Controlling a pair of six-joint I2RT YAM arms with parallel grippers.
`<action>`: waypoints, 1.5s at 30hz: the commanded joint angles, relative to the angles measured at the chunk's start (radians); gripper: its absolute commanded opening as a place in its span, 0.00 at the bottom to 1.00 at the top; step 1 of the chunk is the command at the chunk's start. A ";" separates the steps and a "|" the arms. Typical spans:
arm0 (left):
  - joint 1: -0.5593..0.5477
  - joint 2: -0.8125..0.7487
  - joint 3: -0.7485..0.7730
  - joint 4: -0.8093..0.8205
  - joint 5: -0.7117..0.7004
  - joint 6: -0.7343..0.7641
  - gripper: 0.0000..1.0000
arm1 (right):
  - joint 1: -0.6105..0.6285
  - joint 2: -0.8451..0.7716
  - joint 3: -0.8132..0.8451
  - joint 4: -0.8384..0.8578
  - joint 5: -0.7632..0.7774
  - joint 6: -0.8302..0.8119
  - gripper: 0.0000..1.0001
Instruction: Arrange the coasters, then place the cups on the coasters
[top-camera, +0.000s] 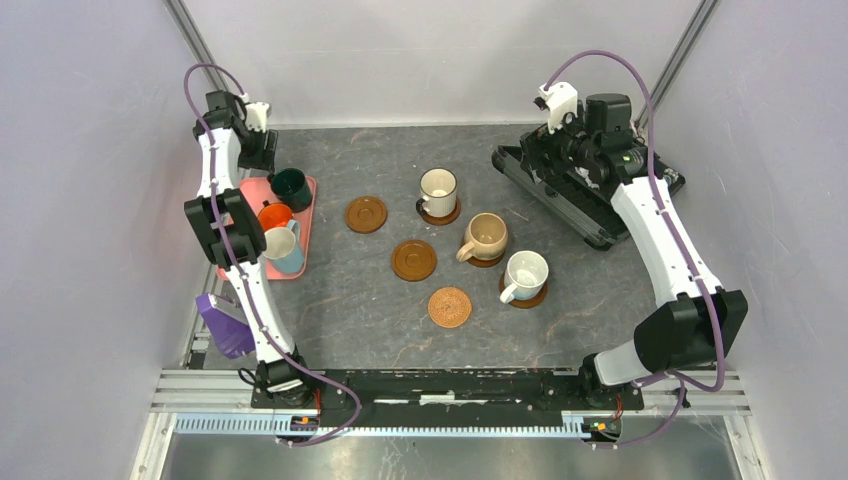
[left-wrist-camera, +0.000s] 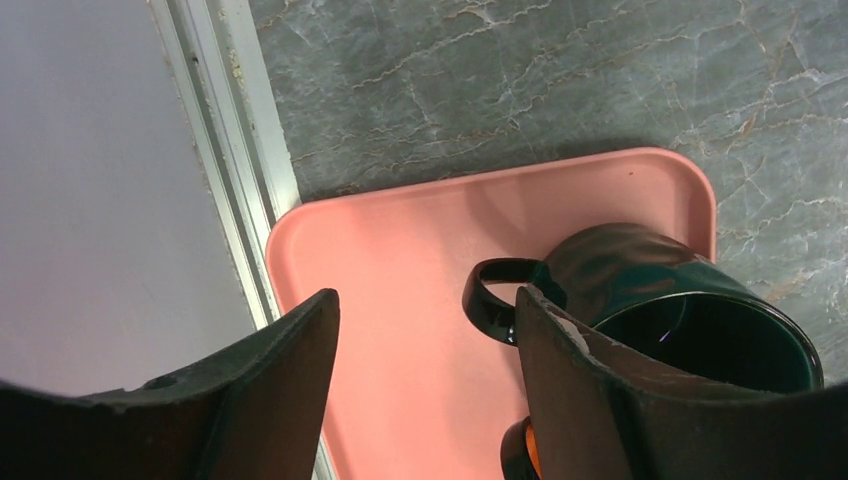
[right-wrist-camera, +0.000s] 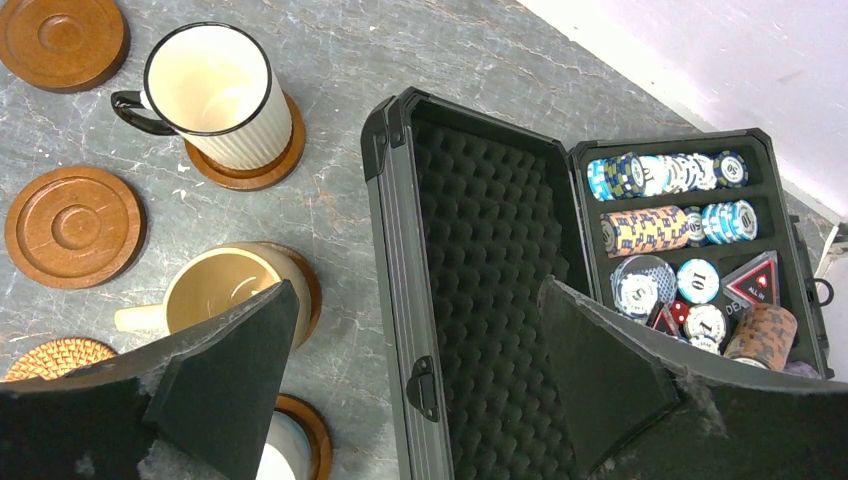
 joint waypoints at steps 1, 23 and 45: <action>0.009 -0.017 0.009 -0.045 0.013 0.070 0.70 | -0.003 0.000 0.017 0.028 0.010 0.012 0.98; 0.138 -0.217 -0.158 -0.102 0.056 0.253 0.63 | -0.003 -0.017 -0.013 0.037 0.010 -0.012 0.98; 0.081 -0.196 -0.278 -0.194 0.151 0.736 0.55 | -0.003 -0.002 -0.006 0.035 -0.004 0.003 0.98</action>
